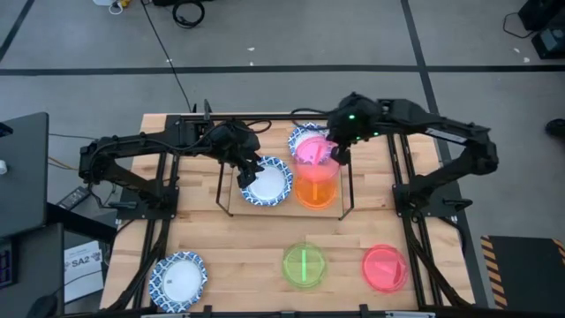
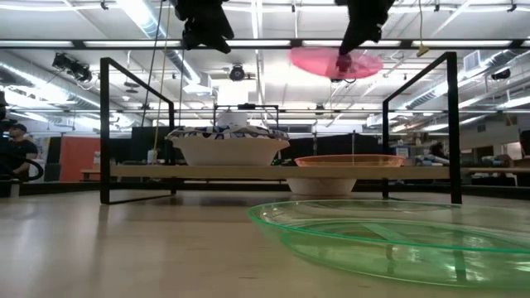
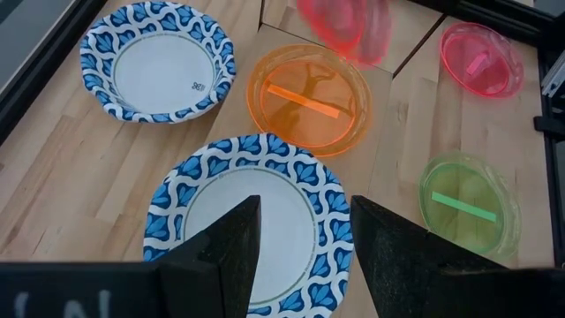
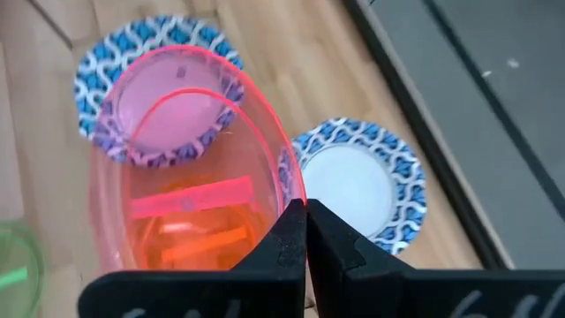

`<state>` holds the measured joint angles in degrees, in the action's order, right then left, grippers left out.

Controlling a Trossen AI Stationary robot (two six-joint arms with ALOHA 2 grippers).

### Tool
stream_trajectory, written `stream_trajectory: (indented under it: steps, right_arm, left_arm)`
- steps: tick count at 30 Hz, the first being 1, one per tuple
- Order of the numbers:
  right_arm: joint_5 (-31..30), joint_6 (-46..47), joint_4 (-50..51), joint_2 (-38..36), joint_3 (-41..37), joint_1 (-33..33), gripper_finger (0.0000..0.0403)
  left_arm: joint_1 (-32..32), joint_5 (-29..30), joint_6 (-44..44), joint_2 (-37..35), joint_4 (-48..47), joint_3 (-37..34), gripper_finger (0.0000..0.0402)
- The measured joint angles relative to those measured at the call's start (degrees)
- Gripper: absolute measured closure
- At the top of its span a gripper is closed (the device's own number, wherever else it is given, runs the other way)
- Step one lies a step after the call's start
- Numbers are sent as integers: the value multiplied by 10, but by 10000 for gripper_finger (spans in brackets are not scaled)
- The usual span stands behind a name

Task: Place and stack plates onto a shelf
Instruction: Stack the pink plate on top of the orange plate on the shelf

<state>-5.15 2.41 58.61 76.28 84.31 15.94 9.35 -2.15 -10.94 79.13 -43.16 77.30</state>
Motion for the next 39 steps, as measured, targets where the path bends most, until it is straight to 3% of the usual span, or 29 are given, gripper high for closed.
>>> stream_trajectory:
  steps: [18,39]
  right_arm:
    - [96,-70,20,112,0,0,396]
    - [105,-131,47,194,-1,8,396]
  left_arm:
    - [0,0,-1,0,0,0,219]
    - [0,0,-4,0,0,0,219]
